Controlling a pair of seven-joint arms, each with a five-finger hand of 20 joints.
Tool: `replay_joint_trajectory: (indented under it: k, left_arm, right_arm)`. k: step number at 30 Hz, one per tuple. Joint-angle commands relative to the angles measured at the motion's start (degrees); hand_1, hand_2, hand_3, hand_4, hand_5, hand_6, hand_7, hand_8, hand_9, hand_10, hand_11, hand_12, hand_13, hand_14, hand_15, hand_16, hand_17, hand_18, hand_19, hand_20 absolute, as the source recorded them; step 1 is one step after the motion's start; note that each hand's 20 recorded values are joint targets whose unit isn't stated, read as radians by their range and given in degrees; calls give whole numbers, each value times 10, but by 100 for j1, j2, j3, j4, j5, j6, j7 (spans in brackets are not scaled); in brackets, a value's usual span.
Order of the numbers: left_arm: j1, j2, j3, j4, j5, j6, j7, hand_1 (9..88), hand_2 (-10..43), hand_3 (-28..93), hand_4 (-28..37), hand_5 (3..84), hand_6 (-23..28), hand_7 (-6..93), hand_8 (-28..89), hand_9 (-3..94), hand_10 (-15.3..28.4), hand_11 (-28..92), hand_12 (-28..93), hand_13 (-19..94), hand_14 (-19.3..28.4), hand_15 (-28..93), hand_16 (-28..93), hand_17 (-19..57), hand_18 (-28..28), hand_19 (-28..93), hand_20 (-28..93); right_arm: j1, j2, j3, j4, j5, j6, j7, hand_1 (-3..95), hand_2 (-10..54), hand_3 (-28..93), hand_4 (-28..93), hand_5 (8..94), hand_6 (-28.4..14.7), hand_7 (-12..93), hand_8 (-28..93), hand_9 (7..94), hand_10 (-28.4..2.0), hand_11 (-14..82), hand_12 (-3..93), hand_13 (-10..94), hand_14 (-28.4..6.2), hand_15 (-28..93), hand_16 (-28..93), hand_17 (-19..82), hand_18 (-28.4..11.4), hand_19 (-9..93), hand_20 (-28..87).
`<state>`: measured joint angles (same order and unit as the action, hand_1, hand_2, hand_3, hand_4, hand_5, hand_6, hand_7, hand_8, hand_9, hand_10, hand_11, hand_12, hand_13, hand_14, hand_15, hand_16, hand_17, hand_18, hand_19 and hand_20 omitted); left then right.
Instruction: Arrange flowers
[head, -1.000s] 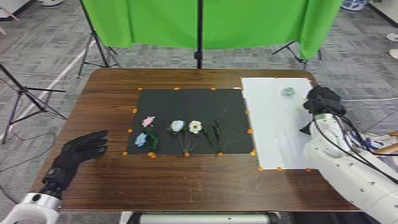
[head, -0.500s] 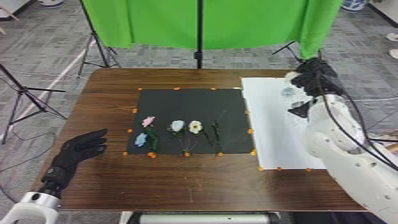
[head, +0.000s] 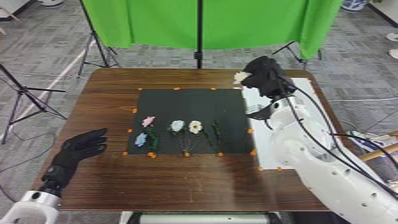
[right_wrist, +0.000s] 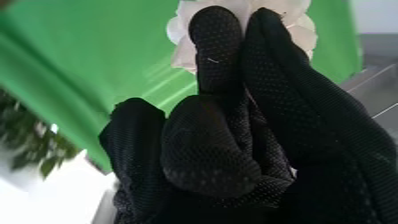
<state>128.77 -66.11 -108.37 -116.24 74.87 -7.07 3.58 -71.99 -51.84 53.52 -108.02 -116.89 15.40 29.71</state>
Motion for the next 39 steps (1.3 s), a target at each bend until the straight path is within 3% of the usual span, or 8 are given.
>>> replay_joint_trajectory:
  k: [1,26,33,39]
  left_arm:
    - [4,-11,44,53,44,-56,-36,376,-41,679,-35,431,24,119,-63,398,125,187,134,342,182,253,26,30,155,332,361]
    - [-68,49,70,114,25,-187,-89,373,-45,680,-35,431,24,119,-63,397,125,187,134,341,182,250,27,31,155,313,347]
    - [-62,55,50,112,17,-203,-95,374,-45,680,-37,430,24,118,-63,397,125,186,134,341,182,250,27,32,155,307,342]
    - [-64,44,54,106,30,-180,-69,374,-45,679,-36,430,25,118,-63,396,126,186,134,342,181,250,27,31,155,305,341]
  right_arm:
    - [259,-554,-585,219,73,-298,-171,601,-95,599,-183,792,-4,228,88,885,-80,127,487,881,-17,684,380,610,-157,932,663]
    - [383,-769,-1089,858,-181,-1179,56,561,-95,591,-164,752,2,249,83,837,-87,129,507,847,-31,691,385,579,-170,932,662]
    - [261,-683,-946,781,-86,-1544,76,536,-95,582,-161,717,-5,229,81,796,-100,177,462,833,-38,692,385,565,-173,932,653]
    - [281,-639,-894,732,-66,-1774,29,462,-95,647,-170,668,-4,212,37,730,-130,259,346,818,-49,689,382,550,-177,932,642]
